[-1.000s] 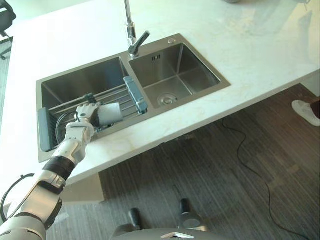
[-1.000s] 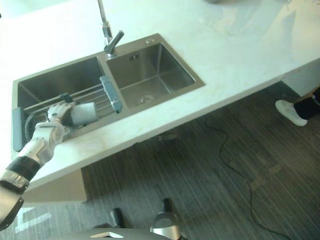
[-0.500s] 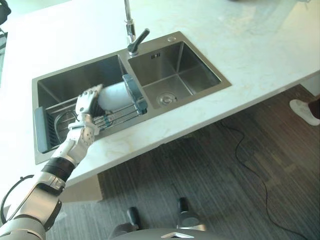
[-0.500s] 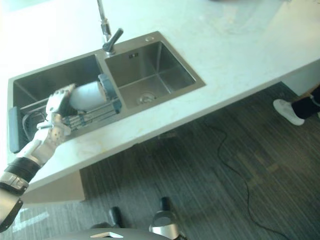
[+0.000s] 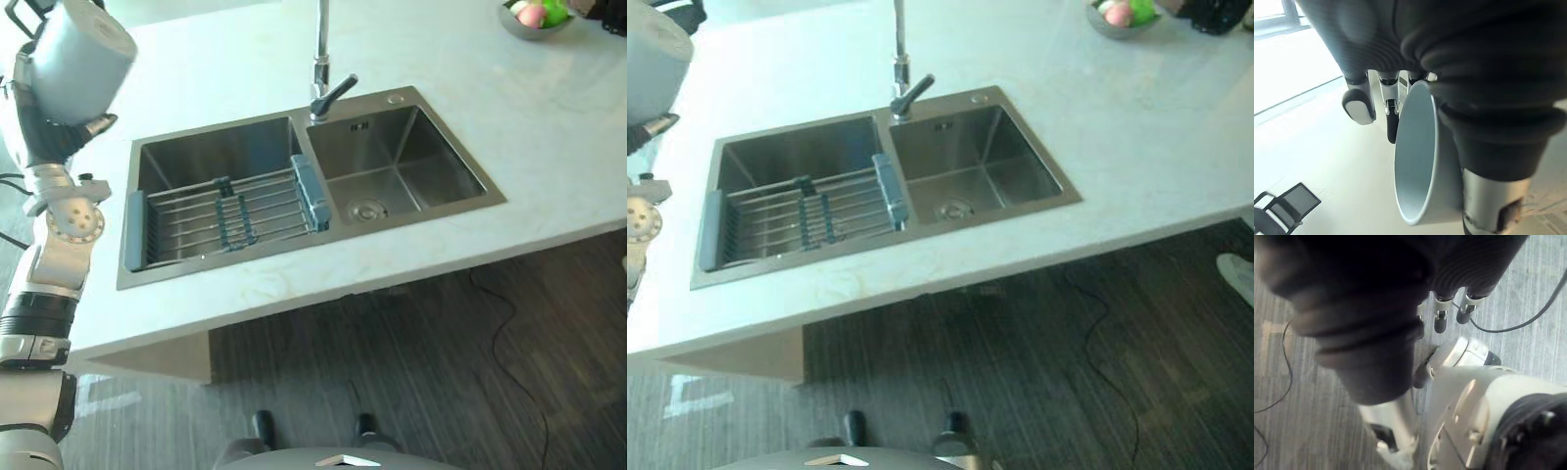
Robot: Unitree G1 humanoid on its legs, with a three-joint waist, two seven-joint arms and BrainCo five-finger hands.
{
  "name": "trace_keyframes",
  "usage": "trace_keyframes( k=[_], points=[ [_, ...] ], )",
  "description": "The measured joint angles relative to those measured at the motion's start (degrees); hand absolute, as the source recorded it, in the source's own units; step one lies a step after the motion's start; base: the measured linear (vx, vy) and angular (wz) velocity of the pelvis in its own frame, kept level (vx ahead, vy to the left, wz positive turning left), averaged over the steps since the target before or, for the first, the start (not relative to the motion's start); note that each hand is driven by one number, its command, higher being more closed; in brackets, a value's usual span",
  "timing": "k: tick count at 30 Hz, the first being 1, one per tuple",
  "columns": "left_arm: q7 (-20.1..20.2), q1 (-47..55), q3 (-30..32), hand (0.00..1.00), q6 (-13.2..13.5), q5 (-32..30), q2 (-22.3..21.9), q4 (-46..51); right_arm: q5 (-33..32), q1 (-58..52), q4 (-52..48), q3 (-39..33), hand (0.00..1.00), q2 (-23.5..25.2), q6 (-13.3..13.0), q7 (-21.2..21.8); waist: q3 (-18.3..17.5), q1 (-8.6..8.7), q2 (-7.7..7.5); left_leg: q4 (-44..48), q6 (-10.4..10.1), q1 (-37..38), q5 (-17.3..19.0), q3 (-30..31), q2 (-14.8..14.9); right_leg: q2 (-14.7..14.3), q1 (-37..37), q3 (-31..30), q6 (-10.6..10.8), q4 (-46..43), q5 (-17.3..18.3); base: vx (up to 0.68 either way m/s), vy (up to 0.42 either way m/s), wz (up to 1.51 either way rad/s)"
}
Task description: Walk over to the sink, pick up the cup, carry it to the dishwasher, place the cup inside the dishwasher, then close the dishwasher door
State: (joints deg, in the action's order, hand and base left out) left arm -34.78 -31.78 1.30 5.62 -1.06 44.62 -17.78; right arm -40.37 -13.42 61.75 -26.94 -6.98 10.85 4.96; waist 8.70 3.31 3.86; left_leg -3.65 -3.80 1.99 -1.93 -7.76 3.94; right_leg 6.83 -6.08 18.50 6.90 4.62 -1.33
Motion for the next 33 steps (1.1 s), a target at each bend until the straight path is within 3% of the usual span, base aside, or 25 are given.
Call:
trace_keyframes(
  k=[3, 7, 10, 12, 13, 14, 15, 16, 18, 20, 21, 22, 23, 24, 25, 26, 27, 28, 29, 30, 31, 32, 33],
  points=[
    [1.3, 2.6, 4.9, 1.00, 0.0, 4.7, -1.0, 1.3, 2.9, 0.0, 0.0, -1.4, 0.00, 0.2, -0.6, 0.0, -0.7, -0.67, 0.01, -0.7, 0.0, -0.2, -0.7, 1.2, -0.2, 0.0, -0.2, 1.5, 0.0, 0.0, 0.0, -0.06, -0.014, 0.21],
    [0.8, 7.5, 10.8, 1.00, -0.5, 5.3, -3.7, 1.9, 7.0, 0.1, -0.1, -1.3, 0.00, 0.3, -0.9, 0.5, -0.9, -2.22, 0.08, -0.6, 0.1, -0.7, -1.4, 3.3, -0.3, 0.0, -1.4, 4.3, 0.0, 0.1, 0.1, -0.05, -0.017, 0.32],
    [-0.1, 15.0, 18.6, 1.00, -1.3, 4.6, -8.5, 4.7, 11.2, -0.2, 0.1, -0.2, 0.00, 0.4, -0.7, 1.4, -1.6, -3.98, -0.01, 0.6, 0.1, -2.9, -2.0, 6.2, -0.4, 0.0, -1.9, 7.7, -0.1, 0.0, 0.5, -0.07, -0.025, 0.61],
    [-0.3, 21.2, 22.8, 1.00, -2.2, 4.8, -12.9, 8.3, 13.5, -1.1, 0.1, 0.2, 0.00, 0.3, -0.6, 1.4, -1.7, -6.75, 0.03, 2.2, -0.3, -4.7, -2.6, 9.3, -0.8, -0.1, -3.3, 11.8, -0.2, 0.0, 1.0, -0.05, -0.022, 0.90],
    [-0.3, 22.8, 23.7, 1.00, -2.2, 4.8, -14.2, 9.5, 13.6, -1.5, 0.3, 1.2, 0.00, 0.2, -0.6, 1.4, -1.7, -7.22, 0.08, 2.4, -0.1, -5.2, -3.2, 9.4, -1.3, -0.2, -3.9, 13.2, -0.2, 0.0, 1.2, -0.07, -0.015, 1.16],
    [-0.3, 24.8, 24.5, 1.00, -2.3, 4.9, -16.2, 11.6, 13.5, -2.0, 0.3, 2.3, 0.00, -0.1, -0.6, 1.3, -1.6, -7.64, 0.21, 2.4, 0.2, -5.9, -4.6, 8.6, -2.1, -0.3, -5.0, 15.7, -0.2, -0.4, 1.8, -0.16, 0.040, 1.88],
    [0.2, 28.0, 25.2, 1.00, -2.3, 5.0, -20.2, 16.8, 11.1, -3.2, 0.3, 3.8, 0.00, -1.0, -0.3, 1.0, -1.6, -8.05, 1.41, 1.9, 3.7, -7.4, -4.2, 3.9, -2.5, 0.0, -7.0, 21.7, -0.4, -2.6, 3.9, -0.18, 0.063, 1.99],
    [0.2, 29.3, 25.6, 1.00, -2.1, 4.9, -21.4, 18.5, 10.1, -3.4, 0.1, 4.1, 0.00, -0.9, -0.3, 0.8, -1.2, -8.40, 2.13, 2.5, 3.8, -7.4, -3.3, 1.7, -2.1, 0.0, -7.9, 24.2, 0.2, -3.3, 4.4, -0.16, 0.068, 2.25],
    [0.5, 34.4, 26.1, 1.00, 0.2, 6.1, -24.0, 22.1, 5.8, -5.5, 0.2, 6.3, 0.00, -1.3, 0.9, 0.7, -2.7, -8.49, 0.83, 6.7, 5.8, -8.8, 1.5, -11.3, 0.2, 1.8, -11.5, 35.1, 0.8, -3.1, 5.5, -0.08, 0.083, 2.29],
    [0.6, 37.5, 28.9, 1.00, 1.8, 7.2, -25.9, 23.6, 5.0, -5.3, 0.2, 6.5, 0.00, -2.1, 0.9, 0.7, -3.1, -9.54, 0.74, 9.5, 6.6, -10.2, 1.3, -16.3, 2.3, 3.3, -11.9, 39.0, 1.4, -5.2, 6.6, -0.02, 0.159, 1.43],
    [0.1, 39.6, 33.1, 1.00, 2.7, 7.8, -28.2, 24.3, 4.5, -4.8, 0.3, 6.6, 0.00, -2.6, 0.9, 0.7, -3.2, -11.56, 0.87, 13.9, 7.6, -11.0, 1.1, -16.4, 3.4, 6.0, -11.9, 40.1, 2.0, -7.8, 7.0, 0.04, 0.165, 0.64],
    [0.0, 40.1, 34.9, 1.00, 3.1, 7.8, -29.0, 24.3, 4.1, -4.6, 0.2, 6.6, 0.00, -2.8, 1.0, 0.7, -3.3, -12.05, 0.76, 16.1, 8.1, -11.0, 1.4, -16.2, 3.8, 7.4, -11.8, 40.2, 2.3, -9.1, 7.3, 0.09, 0.158, 0.40],
    [-0.2, 42.1, 37.1, 1.00, 3.9, 7.8, -29.6, 25.1, 3.6, -4.1, -0.1, 6.6, 0.00, -3.3, 1.7, 0.5, -4.5, -12.82, 2.12, 17.9, 6.2, -10.3, -1.1, -14.1, 4.3, 8.9, -11.2, 39.3, 3.2, -12.9, 8.6, 0.09, 0.127, 0.32],
    [-0.2, 42.8, 37.4, 1.00, 4.5, 7.8, -29.5, 25.2, 3.4, -3.9, 0.0, 6.4, 0.00, -4.0, 1.7, 0.0, -4.9, -12.78, 2.23, 17.8, 6.0, -10.6, -0.8, -13.4, 3.4, 9.2, -10.6, 37.6, 2.9, -13.7, 9.0, 0.03, 0.201, 0.86],
    [0.3, 43.7, 36.6, 1.00, 5.5, 7.8, -29.4, 25.4, 2.2, -2.8, 1.2, 6.1, 0.00, -4.2, 2.2, -0.1, -5.8, -12.11, 2.06, 16.6, 8.3, -12.5, -2.7, -11.9, 1.3, 8.4, -8.5, 34.5, 0.9, -13.9, 10.7, -0.10, 0.193, 1.37],
    [0.9, 42.9, 35.9, 1.00, 6.0, 8.3, -30.0, 25.2, 1.3, -0.5, 2.8, 5.9, 0.00, -4.3, 2.6, -0.2, -5.7, -11.58, 2.24, 11.7, 7.7, -13.0, -7.8, -8.2, -0.8, 6.3, -6.3, 33.0, -2.8, -13.3, 10.9, -0.23, 0.176, 1.84],
    [1.5, 41.3, 35.9, 1.00, 6.3, 8.9, -30.3, 24.9, 1.3, 0.3, 3.6, 5.8, 0.00, -3.7, 2.8, -0.3, -6.0, -10.45, 0.65, 5.6, 6.0, -12.4, -12.2, -3.8, -3.1, 6.9, -5.8, 33.8, -4.2, -11.5, 10.1, -0.21, 0.080, 1.52],
    [1.7, 40.4, 36.1, 1.00, 6.6, 9.1, -30.5, 24.7, 1.3, 0.6, 4.4, 5.2, 0.00, -3.2, 2.8, -0.7, -5.9, -10.90, -0.07, 7.8, 9.3, -12.3, -9.0, -5.3, -3.1, 8.0, -6.0, 35.8, -1.8, -11.5, 9.0, -0.11, 0.041, 0.95],
    [1.7, 41.3, 37.0, 1.00, 7.1, 9.9, -30.8, 24.7, 1.3, 0.3, 5.0, 4.7, 0.00, -3.2, 2.8, -0.7, -5.8, -12.26, -0.44, 14.5, 9.4, -10.2, -1.4, -11.1, -0.3, 9.3, -6.9, 36.3, 0.4, -11.8, 7.7, 0.05, 0.047, 0.75],
    [1.9, 41.8, 36.8, 1.00, 7.5, 9.9, -30.8, 24.8, 1.2, -0.5, 4.3, 4.1, 0.00, -3.4, 2.5, -0.4, -5.6, -11.97, 0.12, 14.0, 5.8, -6.3, 0.6, -15.3, 1.8, 9.3, -9.3, 38.8, 1.0, -11.9, 7.0, 0.09, 0.058, 0.79],
    [2.6, 41.8, 36.3, 1.00, 7.7, 9.8, -30.9, 25.2, 1.3, -1.0, 4.4, 4.1, 0.00, -3.7, 2.3, -0.4, -6.0, -11.35, 1.04, 11.8, 3.4, -4.7, 0.9, -15.5, 1.8, 9.3, -10.0, 40.2, 1.4, -12.0, 6.7, 0.03, 0.144, 1.15],
    [3.8, 41.8, 35.8, 1.00, 8.2, 9.7, -31.0, 26.4, 1.6, -1.7, 4.7, 3.9, 0.00, -3.5, 1.5, -1.4, -6.5, -10.56, 1.59, 7.6, 4.1, -3.5, 0.2, -15.8, -0.4, 10.2, -10.7, 42.2, 1.6, -12.1, 5.9, -0.07, 0.252, 0.96],
    [4.5, 42.0, 35.6, 1.00, 8.2, 9.7, -31.0, 28.6, 1.7, -2.1, 4.5, 3.6, 0.00, -3.4, 1.0, -1.9, -6.7, -10.84, 2.08, 2.4, 5.1, -1.9, -2.3, -15.2, -2.9, 11.3, -10.7, 43.0, 0.4, -12.0, 4.5, -0.11, 0.268, 0.72]
  ],
)
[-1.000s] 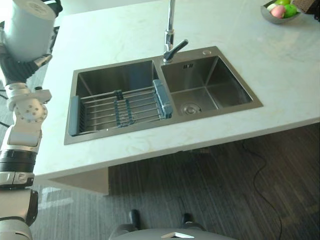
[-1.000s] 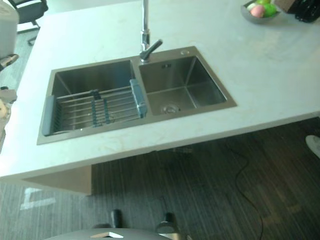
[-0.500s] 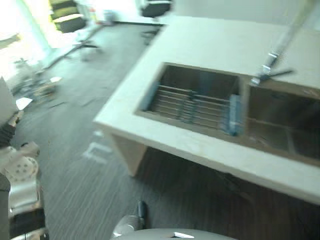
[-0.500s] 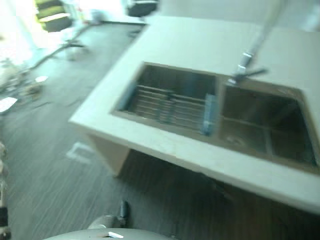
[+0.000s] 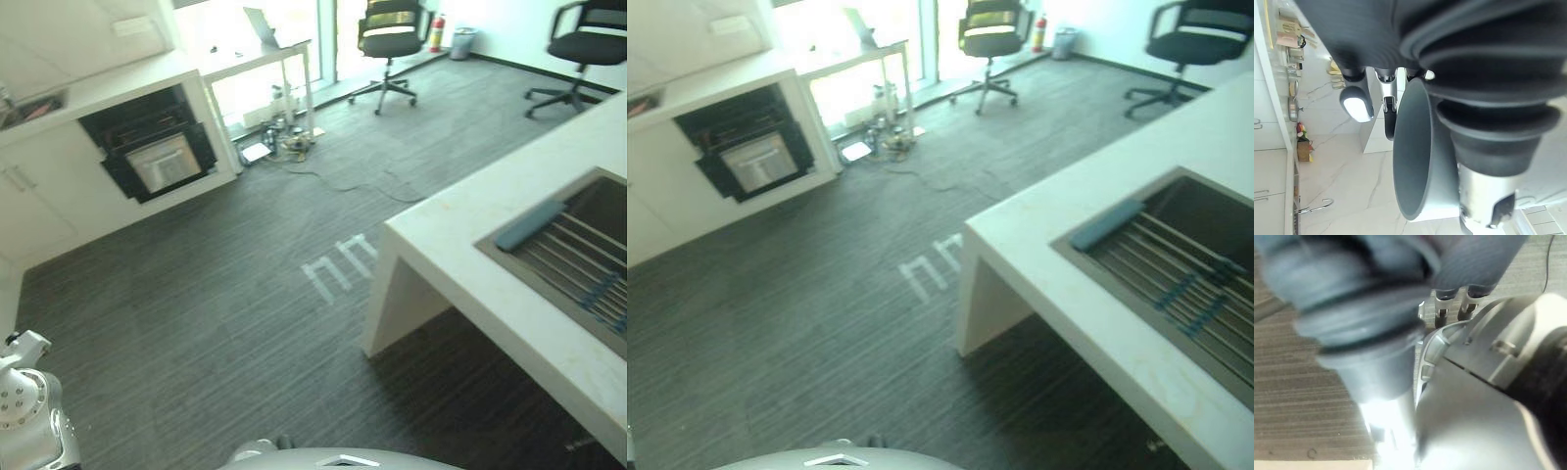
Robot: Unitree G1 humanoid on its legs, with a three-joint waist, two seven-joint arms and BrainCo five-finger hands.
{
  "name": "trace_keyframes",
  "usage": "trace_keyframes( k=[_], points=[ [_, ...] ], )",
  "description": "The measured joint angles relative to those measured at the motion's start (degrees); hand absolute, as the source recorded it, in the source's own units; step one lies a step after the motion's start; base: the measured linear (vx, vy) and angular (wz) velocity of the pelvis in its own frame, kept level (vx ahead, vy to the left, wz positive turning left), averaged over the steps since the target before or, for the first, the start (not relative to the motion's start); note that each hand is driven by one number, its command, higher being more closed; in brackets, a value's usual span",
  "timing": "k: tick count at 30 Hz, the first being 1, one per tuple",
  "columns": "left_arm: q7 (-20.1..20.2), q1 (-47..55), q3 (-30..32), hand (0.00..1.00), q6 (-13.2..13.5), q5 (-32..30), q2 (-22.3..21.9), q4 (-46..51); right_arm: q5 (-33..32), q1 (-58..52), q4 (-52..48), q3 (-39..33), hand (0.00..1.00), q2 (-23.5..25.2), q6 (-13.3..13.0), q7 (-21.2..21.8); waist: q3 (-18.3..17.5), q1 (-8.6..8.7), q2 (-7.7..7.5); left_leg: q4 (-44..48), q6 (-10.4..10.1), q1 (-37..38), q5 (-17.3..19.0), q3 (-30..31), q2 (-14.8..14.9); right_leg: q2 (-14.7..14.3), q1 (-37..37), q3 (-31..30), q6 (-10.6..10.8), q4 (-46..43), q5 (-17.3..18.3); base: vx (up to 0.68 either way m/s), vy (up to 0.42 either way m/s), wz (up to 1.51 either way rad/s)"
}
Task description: Walk over to the sink, pick up the cup, carry it to the dishwasher, place the cup inside the dishwasher, then close the dishwasher door
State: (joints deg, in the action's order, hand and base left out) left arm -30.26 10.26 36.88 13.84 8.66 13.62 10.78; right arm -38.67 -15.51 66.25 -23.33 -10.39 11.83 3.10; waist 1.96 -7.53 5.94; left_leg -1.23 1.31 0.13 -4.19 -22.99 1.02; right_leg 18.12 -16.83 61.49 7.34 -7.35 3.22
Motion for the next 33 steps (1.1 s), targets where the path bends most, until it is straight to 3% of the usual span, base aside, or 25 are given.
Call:
trace_keyframes(
  k=[2, 5, 6, 7, 8, 9, 10, 11, 12, 13, 14, 15, 17, 18, 19, 20, 22, 24, 26, 27, 31, 33],
  points=[
    [1.3, 0.0, -0.1, 1.00, -0.3, 0.0, -0.2, 1.9, 0.8, 0.2, -0.1, -0.3, 0.00, 0.6, -1.1, -0.1, 0.5, 0.11, -0.57, -3.7, 0.6, 0.8, -1.0, 1.1, -2.1, 1.2, 0.0, 0.0, 0.1, -0.3, -0.9, -0.10, 0.218, 0.33],
    [4.8, 0.8, -3.4, 1.00, -1.3, -0.1, -0.8, 3.7, 2.2, -0.2, -2.6, -0.8, 0.00, 0.9, -1.7, -1.1, 1.8, 0.55, -0.73, -3.7, 2.0, 0.7, -0.1, 3.0, -4.4, 5.1, 0.5, -1.9, -2.2, -5.7, -3.2, -0.07, 0.222, 0.31],
    [5.8, 1.6, -6.7, 1.00, -1.3, -0.1, -1.2, 4.5, 3.1, -0.7, -3.6, -2.9, 0.00, 0.9, -2.1, -0.8, 2.2, 1.03, -0.80, -3.7, 2.4, 0.4, -0.2, 5.5, -5.5, 8.4, 2.9, -6.7, -8.6, -13.7, -3.4, -0.06, 0.260, 0.80],
    [6.3, 1.6, -8.7, 1.00, -1.3, -0.1, -1.2, 4.6, 3.1, -1.0, -4.3, -4.2, 0.00, 1.0, -2.2, -0.5, 2.2, 1.70, -0.47, -3.7, 3.3, 0.1, -0.6, 7.5, -5.7, 9.4, 4.7, -10.7, -12.3, -18.1, -4.5, -0.02, 0.251, 1.40],
    [7.5, 0.4, -12.6, 1.00, -1.1, -0.1, -1.0, 4.5, 3.1, -1.0, -4.8, -5.4, 0.00, 2.1, -3.2, -0.5, 2.3, 3.43, 1.39, -3.4, 4.5, -0.3, -1.5, 12.5, -5.8, 7.4, 8.7, -22.4, -12.8, -22.4, -0.8, -0.01, 0.181, 2.12],
    [9.0, -1.4, -16.8, 1.00, -0.3, 0.0, -1.2, 3.9, 2.9, -1.1, -4.8, -6.1, 0.00, 3.8, -3.8, -0.5, 2.8, 4.98, 0.78, -3.4, 4.5, -1.2, -1.7, 18.3, -6.3, 1.4, 10.9, -34.8, -9.9, -22.4, 5.4, -0.01, 0.130, 2.36],
    [9.5, -2.2, -19.0, 1.00, 0.2, 0.0, -1.3, 3.5, 2.7, -1.3, -4.6, -6.1, 0.00, 5.1, -4.2, -0.4, 3.4, 5.69, 0.45, -3.4, 4.6, -1.4, -1.1, 20.1, -6.7, -1.6, 11.1, -39.6, -8.6, -22.4, 7.1, -0.03, 0.036, 2.63],
    [10.3, -3.6, -23.3, 1.00, 0.7, 0.0, -1.6, 1.4, 1.7, -1.6, -4.4, -6.2, 0.00, 7.3, -4.8, -0.2, 4.3, 6.86, -0.60, -3.4, 2.3, -1.0, 1.7, 20.9, -7.0, -6.7, 11.3, -46.6, -6.3, -21.7, 9.5, 0.04, 0.006, 2.49],
    [10.5, -4.0, -25.4, 1.00, 0.7, -0.1, -1.6, 0.5, 1.6, -1.6, -4.1, -5.5, 0.00, 10.2, -5.6, 0.6, 4.8, 7.83, -5.85, 10.4, 6.0, -4.8, 6.9, 19.4, -8.6, -5.8, 13.3, -50.7, -4.4, -22.5, 11.1, 0.08, -0.010, 2.14],
    [10.3, -3.9, -26.4, 1.00, 1.0, -0.1, -1.2, 0.6, 1.4, -1.8, -4.3, -4.8, 0.00, 10.3, -6.2, 1.0, 5.9, 7.08, -5.56, 19.9, 7.6, -7.6, 10.2, 20.0, -6.9, -6.3, 14.3, -51.4, -2.5, -23.8, 12.2, 0.14, -0.054, 1.25],
    [9.9, -3.9, -27.7, 1.00, 1.1, 0.0, -1.6, -0.2, 1.9, -1.6, -4.1, -4.8, 0.00, 9.8, -7.3, 1.5, 6.7, 6.51, -5.64, 22.2, 4.5, -6.1, 15.5, 21.7, -6.8, -6.2, 15.2, -52.7, -0.5, -23.9, 13.9, 0.16, -0.095, 0.52],
    [9.1, -3.3, -28.9, 1.00, 0.1, 0.0, -3.3, -0.9, 3.2, -2.1, -4.6, -2.8, 0.00, 9.1, -7.8, 1.9, 7.0, 6.02, -6.13, 20.3, 4.2, -3.3, 15.2, 23.2, -8.4, -6.6, 16.5, -54.7, -0.5, -23.0, 15.1, 0.14, -0.112, 0.68],
    [9.0, -3.3, -32.6, 1.00, 0.0, -0.1, -4.6, 0.1, 3.7, -1.1, -4.7, 0.2, 0.00, 8.6, -8.4, 2.1, 6.3, 6.46, -4.96, 15.4, 5.4, -1.3, 14.9, 25.7, -8.2, -10.5, 22.1, -55.6, -1.0, -22.3, 15.6, 0.10, -0.070, 0.86],
    [9.2, -3.4, -34.2, 1.00, 0.1, -0.1, -5.0, 0.7, 3.8, -1.0, -4.8, 1.4, 0.00, 8.5, -8.4, 2.2, 5.7, 7.73, -4.87, 11.0, 6.5, 1.1, 14.6, 25.2, -7.7, -12.6, 25.7, -57.8, -2.1, -18.4, 14.0, 0.27, -0.095, 1.15],
    [9.3, -4.6, -35.5, 1.00, -0.2, -0.2, -5.4, 1.7, 4.1, -1.2, -5.6, 3.0, 0.00, 8.3, -8.2, 2.4, 5.4, 9.16, -5.63, 16.0, 7.1, -0.3, 16.1, 22.4, -6.2, -12.8, 28.2, -58.4, -2.6, -16.3, 12.8, 0.33, -0.138, 1.33],
    [9.3, -5.7, -36.9, 1.00, 0.0, -0.4, -6.8, 2.6, 4.4, -1.4, -7.0, 3.2, 0.00, 7.6, -8.0, 2.6, 6.1, 9.47, -4.23, 16.3, 4.5, 0.7, 17.0, 21.5, -3.8, -13.9, 30.1, -58.7, -2.6, -15.5, 11.5, 0.41, -0.186, 0.99],
    [9.3, -5.3, -37.7, 1.00, -0.9, -0.5, -8.3, 2.7, 5.4, -2.0, -8.8, 7.1, 0.00, 7.0, -6.7, 2.2, 5.6, 9.03, -5.16, 16.9, 3.4, 3.2, 19.0, 22.6, -4.6, -13.2, 31.0, -60.6, -4.0, -12.7, 6.4, 0.28, -0.182, 0.61],
    [9.2, -3.8, -39.0, 1.00, -1.8, -2.3, -8.0, 4.7, 6.7, -3.3, -9.1, 10.3, 0.00, 7.2, -5.2, 1.6, 2.2, 9.40, -7.40, 18.3, 1.8, 4.5, 22.7, 23.6, -4.1, -12.1, 30.3, -58.9, -5.3, -10.3, 0.8, 0.40, -0.268, 0.76],
    [9.2, -3.4, -39.9, 1.00, -2.8, -3.2, -8.4, 6.7, 7.3, -3.4, -9.2, 11.3, 0.00, 6.4, -3.8, 1.4, 1.4, 9.04, -6.78, 18.6, -0.4, 5.8, 24.5, 23.3, -1.0, -12.8, 28.4, -55.6, -4.7, -10.4, -1.4, 0.47, -0.322, 0.66],
    [9.3, -3.2, -39.9, 1.00, -3.6, -3.3, -8.7, 7.7, 7.5, -3.4, -9.5, 11.8, 0.00, 4.9, -2.9, 1.3, 0.6, 8.60, -5.87, 19.2, -1.7, 6.1, 24.6, 23.5, 1.5, -14.2, 27.2, -53.4, -5.6, -10.5, 0.1, 0.37, -0.217, 0.60],
    [9.4, -3.3, -40.0, 1.00, -5.9, -3.2, -10.1, 8.6, 6.9, -3.7, -11.4, 13.9, 0.00, 2.6, -1.8, 0.8, 0.8, 8.89, -5.01, 30.5, -4.0, 3.2, 20.6, 22.8, 3.6, -14.5, 21.3, -49.0, -6.5, -8.5, 2.3, 0.36, -0.187, 0.57],
    [9.4, -3.2, -40.4, 1.00, -6.0, -3.2, -10.5, 9.8, 6.5, -4.9, -11.9, 14.2, 0.00, 2.2, -1.6, 0.4, 1.7, 7.68, -4.69, 48.8, -3.0, -4.1, 13.7, 19.7, 5.9, -15.0, 15.2, -48.3, -7.4, -5.2, 4.2, 0.26, -0.108, 0.23]
  ],
)
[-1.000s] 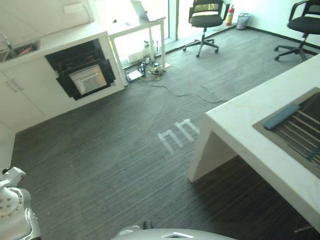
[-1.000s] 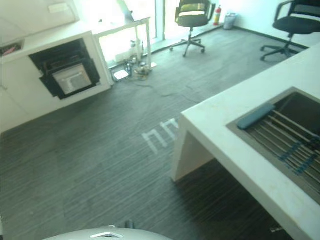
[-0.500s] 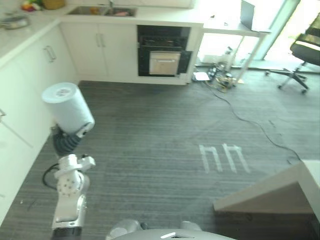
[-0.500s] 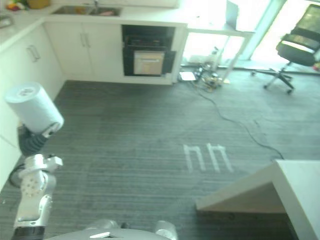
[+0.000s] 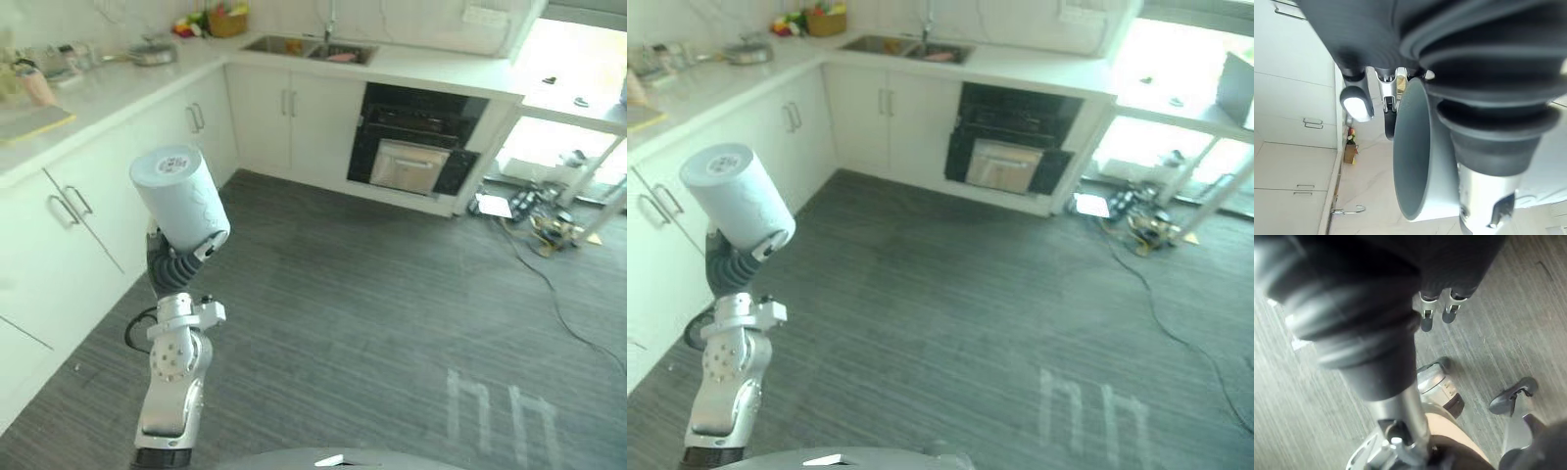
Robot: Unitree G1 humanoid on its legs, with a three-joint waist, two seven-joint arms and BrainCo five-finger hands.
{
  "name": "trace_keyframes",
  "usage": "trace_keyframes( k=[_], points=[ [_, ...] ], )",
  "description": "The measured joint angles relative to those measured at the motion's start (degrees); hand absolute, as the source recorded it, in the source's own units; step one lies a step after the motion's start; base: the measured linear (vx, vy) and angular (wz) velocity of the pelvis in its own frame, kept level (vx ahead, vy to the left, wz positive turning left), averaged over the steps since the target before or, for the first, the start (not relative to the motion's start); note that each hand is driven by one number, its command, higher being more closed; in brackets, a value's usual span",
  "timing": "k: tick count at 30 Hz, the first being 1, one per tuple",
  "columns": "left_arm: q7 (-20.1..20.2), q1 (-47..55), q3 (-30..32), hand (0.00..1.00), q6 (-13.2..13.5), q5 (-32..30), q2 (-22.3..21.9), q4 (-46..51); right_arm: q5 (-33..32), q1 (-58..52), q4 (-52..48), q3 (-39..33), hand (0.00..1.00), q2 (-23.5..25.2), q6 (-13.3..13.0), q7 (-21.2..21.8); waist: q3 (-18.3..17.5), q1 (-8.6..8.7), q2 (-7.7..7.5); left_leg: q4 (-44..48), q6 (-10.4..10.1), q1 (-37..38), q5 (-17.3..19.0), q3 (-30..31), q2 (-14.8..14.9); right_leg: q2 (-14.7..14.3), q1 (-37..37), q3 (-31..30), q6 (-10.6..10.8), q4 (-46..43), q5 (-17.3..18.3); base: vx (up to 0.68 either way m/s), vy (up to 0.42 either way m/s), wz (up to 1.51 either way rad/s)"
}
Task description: Walk over to the sink, pick up the cup, carry it to the dishwasher, place the cup inside the dishwasher, then close the dishwasher door
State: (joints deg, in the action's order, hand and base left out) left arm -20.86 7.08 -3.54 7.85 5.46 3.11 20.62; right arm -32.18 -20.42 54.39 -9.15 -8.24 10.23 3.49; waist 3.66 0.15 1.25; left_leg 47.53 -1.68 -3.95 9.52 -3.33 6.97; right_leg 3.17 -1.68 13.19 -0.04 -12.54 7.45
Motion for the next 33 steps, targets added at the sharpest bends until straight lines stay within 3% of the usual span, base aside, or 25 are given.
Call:
trace_keyframes(
  k=[1, 2, 3, 5, 6, 7, 8, 10, 12, 15, 17, 18, 24, 28, 30, 33],
  points=[
    [0.0, 0.1, 0.1, 1.00, 0.0, 0.0, 0.1, 0.2, -0.1, -0.3, 0.0, 0.0, 0.00, -0.3, 0.0, 0.0, 0.2, -0.21, 0.20, 3.6, 0.1, -1.7, 0.4, -1.0, 1.3, -0.2, -1.1, 0.3, -0.4, 0.5, 0.6, 0.21, -0.061, 0.07],
    [0.2, 0.3, 0.3, 1.00, 0.0, 0.7, 0.4, 0.2, -0.8, -0.6, 0.0, 0.1, 0.00, -0.8, 0.0, 0.0, 0.0, -0.33, 0.71, 4.9, 0.0, -4.2, 3.1, -3.1, 3.6, -0.3, -2.6, 0.6, -0.3, 1.4, 1.1, 0.18, -0.027, -0.05],
    [0.5, 0.4, 0.4, 1.00, 0.0, 1.2, 0.4, 0.2, -1.6, -0.6, 0.1, 0.1, 0.00, -1.0, 0.0, -0.1, 0.0, -0.67, 0.28, -0.2, 0.4, -5.2, 4.4, -5.2, 4.6, 0.4, -3.6, 0.3, 0.5, 2.3, 0.9, 0.18, -0.020, -0.10],
    [1.3, 0.6, 0.3, 1.00, 0.2, 1.2, 0.3, 0.1, -1.8, -0.4, 0.6, 0.1, 0.00, -0.8, 0.0, -0.2, 0.2, -0.98, -0.52, -13.6, 0.4, -5.0, 4.3, -6.9, 3.7, 1.7, -4.5, -0.3, 1.1, 3.3, 0.7, 0.17, 0.040, -0.12],
    [1.8, 0.8, -0.4, 1.00, 0.4, 1.1, 0.3, 0.1, -2.4, -0.4, 0.7, -0.1, 0.00, -1.1, 0.2, 0.0, 0.1, -0.96, -0.30, -26.5, -0.3, -5.0, -1.0, -6.2, 2.2, 2.3, -4.6, -0.8, 2.3, 3.2, 0.9, 0.21, 0.105, -0.06],
    [1.8, 1.0, -1.0, 1.00, 0.4, 1.1, 0.2, 0.0, -2.6, -0.6, 0.8, -0.4, 0.00, -1.6, 0.2, 0.3, -0.2, -1.01, 0.52, -30.8, 0.1, -4.8, -7.0, -5.2, 1.9, 1.8, -4.3, -1.5, 2.9, 3.0, 1.1, 0.25, 0.145, -0.12],
    [2.5, 1.2, -1.4, 1.00, 0.7, 1.2, 0.5, -0.8, -3.8, 0.0, 1.8, -0.6, 0.00, -1.9, 0.2, 1.2, -0.2, -1.01, 0.91, -33.6, -2.5, -3.8, -10.1, -4.2, 1.2, 1.6, -4.3, -2.6, 3.8, 3.0, 1.4, 0.17, 0.146, -0.12],
    [2.7, 1.2, -1.5, 1.00, 0.6, 1.2, 1.5, -2.3, -5.7, 0.6, 2.8, -0.6, 0.00, 0.6, 0.0, 1.2, -0.1, -0.20, -2.14, -39.8, -1.9, -0.7, -11.9, -5.0, -1.0, 3.7, -4.0, -6.2, 4.0, 3.2, 1.6, 0.12, 0.164, -0.07],
    [2.6, 1.6, -1.6, 1.00, 0.7, 1.1, 1.7, -2.8, -7.8, 0.5, 2.9, -0.7, 0.00, 1.2, 0.2, 1.3, -0.6, 0.14, -3.32, -45.1, -1.4, 1.8, -14.3, -6.6, -2.6, 4.9, -3.3, -7.9, 4.3, 3.2, 1.8, 0.04, 0.095, -0.19],
    [2.3, 1.3, -1.7, 1.00, 1.2, 1.1, 3.6, -5.4, -10.8, 1.4, 2.8, 0.0, 0.00, 1.5, 1.5, 3.1, -0.8, 1.17, -3.32, -52.5, -1.0, 6.1, -17.5, -8.3, -3.9, 5.7, -3.3, -9.4, 5.2, 3.5, 2.3, -0.03, 0.072, -0.30],
    [2.3, 1.2, -2.1, 1.00, 1.2, 1.1, 3.8, -6.5, -10.8, 1.4, 2.8, 0.1, 0.00, 1.5, 2.3, 3.7, -0.9, 1.65, -2.92, -52.5, -1.0, 6.2, -17.6, -8.7, -3.8, 5.7, -3.2, -9.5, 5.4, 3.6, 2.1, -0.08, 0.021, -0.08],
    [2.8, -0.8, -4.4, 1.00, 1.2, 1.1, 4.3, -13.3, -10.1, 4.2, 5.8, 2.2, 0.00, 2.2, 5.2, 4.5, -3.2, 1.78, -4.14, -52.6, -2.2, 5.9, -16.6, -7.7, -3.1, 4.5, -6.4, -8.3, 6.1, 10.1, -0.4, -0.03, 0.002, -0.03],
    [2.8, -0.8, -3.2, 1.00, 1.2, 1.3, 4.8, -13.3, -9.5, 4.2, 5.8, 2.1, 0.00, 2.2, 5.1, 4.8, -3.1, 1.69, -4.32, -52.6, -2.7, 6.7, -15.7, -10.1, -2.3, 4.1, -6.2, -10.4, 5.6, 10.3, -0.3, 0.00, 0.000, -0.17],
    [2.8, -1.8, -2.7, 1.00, 1.2, 4.6, 6.6, -13.3, -5.1, 4.5, 5.3, 2.2, 0.00, 2.4, 4.0, 5.9, -3.1, 3.28, -4.52, -52.6, -2.9, 6.8, -15.5, -10.5, -2.3, 3.9, -6.1, -10.6, 5.4, 10.4, 0.0, 0.02, -0.016, -0.04],
    [2.8, -4.3, -2.1, 1.00, 1.3, 6.9, 6.5, -15.1, -2.6, 4.2, 5.0, 2.2, 0.00, 2.7, 2.2, 6.2, -3.2, 3.68, -4.53, -52.6, -2.6, 5.7, -15.8, -8.0, -2.9, 4.5, -6.2, -7.4, 5.5, 10.4, 0.5, 0.03, -0.020, 0.45],
    [2.3, -9.9, 0.9, 1.00, 1.3, 8.6, 5.7, -19.3, 0.0, 4.9, 5.1, 2.2, 0.00, 2.2, 2.4, 6.7, -3.1, 3.97, -4.81, -52.6, -2.1, 3.5, -16.5, -4.0, -4.5, 5.6, -7.2, -1.8, 6.2, 10.3, 1.1, 0.05, -0.018, 0.87]
  ],
)
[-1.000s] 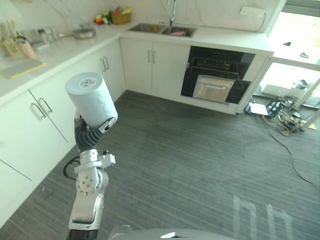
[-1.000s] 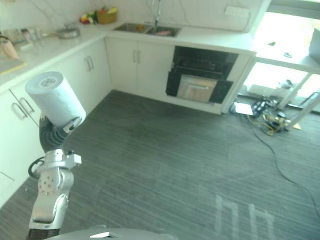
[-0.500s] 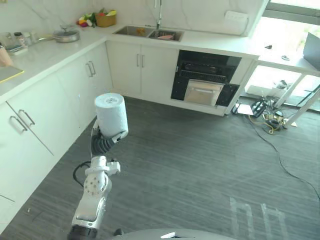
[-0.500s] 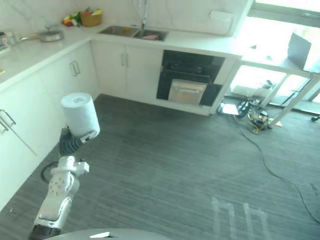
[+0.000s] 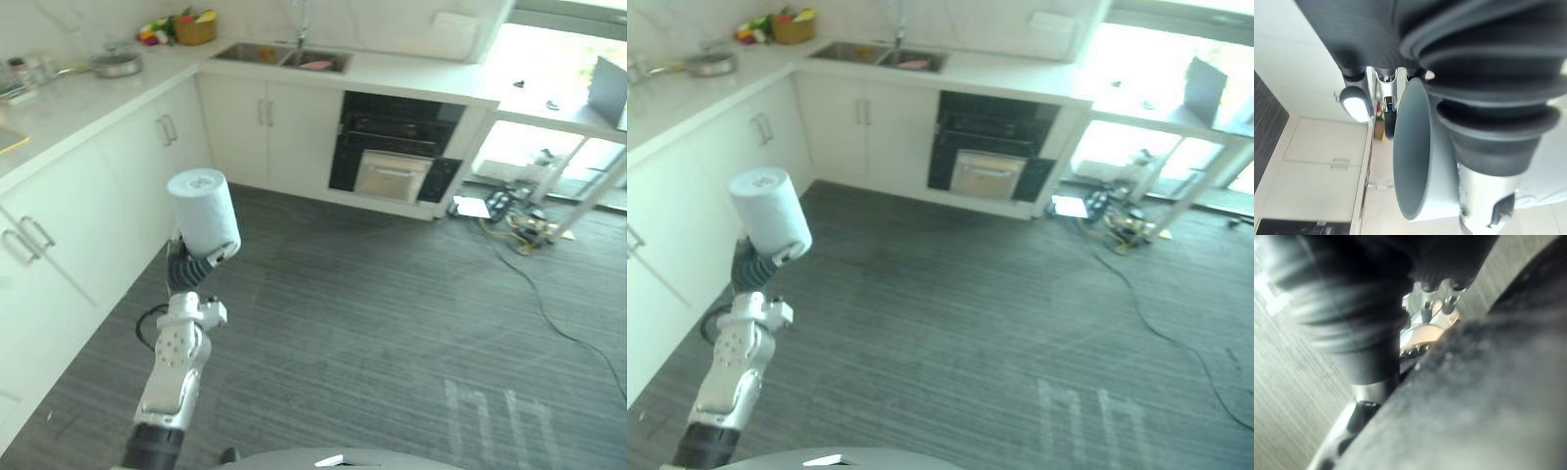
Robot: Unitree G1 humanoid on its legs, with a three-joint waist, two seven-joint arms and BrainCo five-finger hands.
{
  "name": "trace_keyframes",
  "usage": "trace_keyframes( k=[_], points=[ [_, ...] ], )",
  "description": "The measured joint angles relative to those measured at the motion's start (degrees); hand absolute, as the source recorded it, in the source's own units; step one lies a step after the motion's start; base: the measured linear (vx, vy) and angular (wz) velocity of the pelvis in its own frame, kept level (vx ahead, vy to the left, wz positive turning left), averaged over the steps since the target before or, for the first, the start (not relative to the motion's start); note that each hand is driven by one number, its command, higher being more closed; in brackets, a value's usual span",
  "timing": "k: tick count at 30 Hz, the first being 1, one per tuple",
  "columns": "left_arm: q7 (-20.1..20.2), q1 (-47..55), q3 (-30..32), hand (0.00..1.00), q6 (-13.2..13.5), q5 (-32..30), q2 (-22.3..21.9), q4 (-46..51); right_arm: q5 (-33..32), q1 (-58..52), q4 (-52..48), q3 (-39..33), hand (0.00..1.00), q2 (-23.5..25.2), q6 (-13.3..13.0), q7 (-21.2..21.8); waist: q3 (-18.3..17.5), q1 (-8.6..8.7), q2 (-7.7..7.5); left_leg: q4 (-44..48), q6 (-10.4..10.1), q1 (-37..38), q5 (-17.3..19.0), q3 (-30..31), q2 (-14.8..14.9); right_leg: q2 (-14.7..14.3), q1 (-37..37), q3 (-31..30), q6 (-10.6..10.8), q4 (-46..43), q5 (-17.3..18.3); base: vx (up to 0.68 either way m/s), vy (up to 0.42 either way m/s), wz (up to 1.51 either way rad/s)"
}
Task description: Walk over to the sink, pick up the cup, carry it to the dishwasher, place the cup inside the dishwasher, then close the dishwasher door
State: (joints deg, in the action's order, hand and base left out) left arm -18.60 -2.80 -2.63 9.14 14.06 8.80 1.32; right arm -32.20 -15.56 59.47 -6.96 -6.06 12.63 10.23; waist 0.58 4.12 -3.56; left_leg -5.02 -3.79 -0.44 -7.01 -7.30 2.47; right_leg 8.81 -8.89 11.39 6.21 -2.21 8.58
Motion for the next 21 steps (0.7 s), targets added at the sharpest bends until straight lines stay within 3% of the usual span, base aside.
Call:
trace_keyframes(
  k=[5, 6, 7, 8, 9, 10, 11, 12, 13, 14, 15, 16, 17, 18, 20, 21],
  points=[
    [-0.1, -0.2, 0.5, 1.00, 0.5, 0.5, 0.0, -0.3, 2.1, 1.2, 1.4, -1.5, 0.00, -0.6, 3.0, -0.8, 0.7, -1.34, -1.05, 0.0, 1.1, 0.7, 0.8, 2.0, -2.7, 2.4, -2.0, 3.7, 1.4, -2.8, 1.3, 0.11, -0.004, 0.41],
    [0.2, -0.2, 0.0, 1.00, 0.5, 0.5, -1.1, -0.3, 2.5, 2.2, 2.5, -3.0, 0.00, -1.1, 3.1, -0.7, 1.1, -1.43, -0.42, 0.1, 2.0, 1.1, 1.6, 2.8, -2.8, 3.0, 0.6, 3.7, 1.2, -9.7, 1.7, 0.08, 0.068, 0.32],
    [0.8, -0.4, -0.4, 1.00, 0.5, 0.5, -2.1, -0.2, 2.4, 2.3, 2.2, -4.2, 0.00, -1.3, 2.7, -0.5, 2.1, -1.20, 0.46, 0.4, 2.9, 3.1, 2.2, 3.4, -3.0, 4.7, 4.6, 3.3, 0.9, -22.2, 1.8, 0.07, 0.088, 0.27],
    [1.2, -0.4, -0.4, 1.00, 0.5, 0.5, -2.0, -0.2, 2.3, 2.3, 1.8, -4.9, 0.00, -1.3, 2.2, -0.3, 2.5, -1.11, -0.07, 0.4, 3.3, 4.0, 2.5, 3.7, -3.5, 6.2, 7.0, 3.0, -0.1, -29.1, 1.1, 0.06, 0.136, 0.32],
    [1.5, -0.5, -0.4, 1.00, 0.5, 0.5, -1.7, -0.1, 2.3, 2.3, 0.8, -5.3, 0.00, -0.4, 1.4, -0.2, 3.0, -0.73, -1.20, 0.5, 4.1, 6.4, 3.7, 4.6, -5.0, 9.4, 11.6, 1.9, -6.5, -42.1, -3.5, 0.09, 0.127, 0.46],
    [1.7, -0.4, -0.4, 1.00, 0.4, 0.5, -1.8, -0.1, 2.3, 2.2, 0.5, -5.5, 0.00, 0.7, 1.2, -0.2, 3.6, -0.24, -1.72, 2.0, 5.3, 8.0, 5.3, 6.6, -5.5, 10.8, 14.7, 0.0, -9.1, -50.0, -9.7, 0.15, 0.122, 0.53],
    [1.7, -0.4, -0.2, 1.00, 0.4, 0.6, -2.0, 0.0, 2.3, 2.2, 0.7, -5.9, 0.00, 1.3, 1.1, -0.2, 3.9, -0.24, -2.04, 3.9, 5.7, 8.2, 6.8, 7.5, -5.4, 10.1, 15.7, -1.3, -8.0, -52.6, -8.6, 0.17, 0.123, 0.48],
    [1.7, -0.1, 0.4, 1.00, 0.5, 0.7, -2.1, 0.0, 2.4, 2.3, 0.8, -7.6, 0.00, 2.0, 1.0, 0.1, 4.3, -0.92, -2.08, 7.4, 6.1, 7.8, 9.4, 7.8, -4.5, 7.3, 18.6, -2.4, -6.7, -54.7, -1.7, 0.13, 0.108, 0.31],
    [1.8, -0.1, 1.0, 1.00, 0.5, 1.1, -1.6, 0.0, 2.5, 2.2, 1.0, -8.3, 0.00, 2.3, 0.7, 0.9, 4.4, -0.86, -1.89, 9.7, 6.2, 7.4, 11.1, 8.4, -3.7, 3.9, 20.9, -2.6, -5.7, -52.3, 1.7, 0.11, 0.115, 0.28],
    [2.0, -0.2, 1.1, 1.00, 0.4, 1.1, -1.5, 0.1, 2.6, 2.1, 1.4, -9.2, 0.00, 2.5, 0.5, 1.0, 4.5, -0.64, -1.79, 10.3, 6.2, 7.3, 11.6, 8.9, -3.6, 2.5, 21.5, -2.3, -4.7, -49.5, 2.5, 0.12, 0.059, 0.38],
    [3.0, -0.4, 1.0, 1.00, 0.4, 1.1, -1.6, 0.5, 2.8, 1.6, 2.0, -10.7, 0.00, 3.0, -0.3, 1.0, 4.6, -0.45, -1.68, 10.4, 6.6, 7.5, 12.2, 9.4, -3.6, 0.5, 22.1, -1.0, -3.3, -40.0, 2.6, 0.18, 0.015, 0.37],
    [4.1, -0.4, 0.5, 1.00, 0.2, 1.2, -1.6, 1.4, 2.9, 1.2, 2.2, -11.8, 0.00, 3.8, -0.8, 1.0, 4.7, -0.65, -1.56, 9.9, 6.9, 7.8, 12.6, 9.5, -4.1, -1.3, 22.4, -0.1, -2.5, -27.8, 0.8, 0.18, -0.031, 0.30],
    [4.6, -0.4, 0.2, 1.00, -0.1, 1.3, -1.5, 2.0, 2.9, 0.8, 2.1, -12.1, 0.00, 4.2, -1.2, 1.1, 4.8, -0.71, -1.38, 9.8, 7.0, 7.8, 12.9, 9.5, -4.2, -2.2, 22.4, 0.1, -2.4, -21.8, -1.1, 0.24, -0.063, 0.11],
    [5.7, -0.4, 0.0, 1.00, -0.6, 1.4, -1.7, 3.0, 2.9, 0.4, 1.6, -12.6, 0.00, 4.6, -1.6, 1.0, 5.3, -0.78, -0.86, 9.8, 7.1, 8.8, 13.9, 9.0, -4.5, -3.7, 22.2, 0.2, -2.4, -11.1, -5.2, 0.24, -0.060, 0.01],
    [6.9, -0.3, -0.2, 1.00, -1.3, 1.5, -2.5, 4.3, 3.0, -0.4, -0.5, -12.2, 0.00, 4.7, -1.6, 1.0, 6.7, -0.69, -0.19, 10.4, 7.1, 10.8, 16.3, 8.1, -5.2, -4.0, 21.7, 0.7, -3.0, -5.4, -8.6, 0.30, -0.084, -0.05],
    [7.6, -0.1, -0.4, 1.00, -1.4, 1.6, -3.1, 5.2, 3.2, -0.9, -1.6, -12.0, 0.00, 4.7, -1.4, 0.9, 6.9, -0.67, -0.16, 11.4, 7.5, 12.5, 18.5, 7.3, -5.3, -3.4, 21.5, 1.6, -4.4, -6.2, -9.4, 0.34, -0.104, -0.01]
  ],
)
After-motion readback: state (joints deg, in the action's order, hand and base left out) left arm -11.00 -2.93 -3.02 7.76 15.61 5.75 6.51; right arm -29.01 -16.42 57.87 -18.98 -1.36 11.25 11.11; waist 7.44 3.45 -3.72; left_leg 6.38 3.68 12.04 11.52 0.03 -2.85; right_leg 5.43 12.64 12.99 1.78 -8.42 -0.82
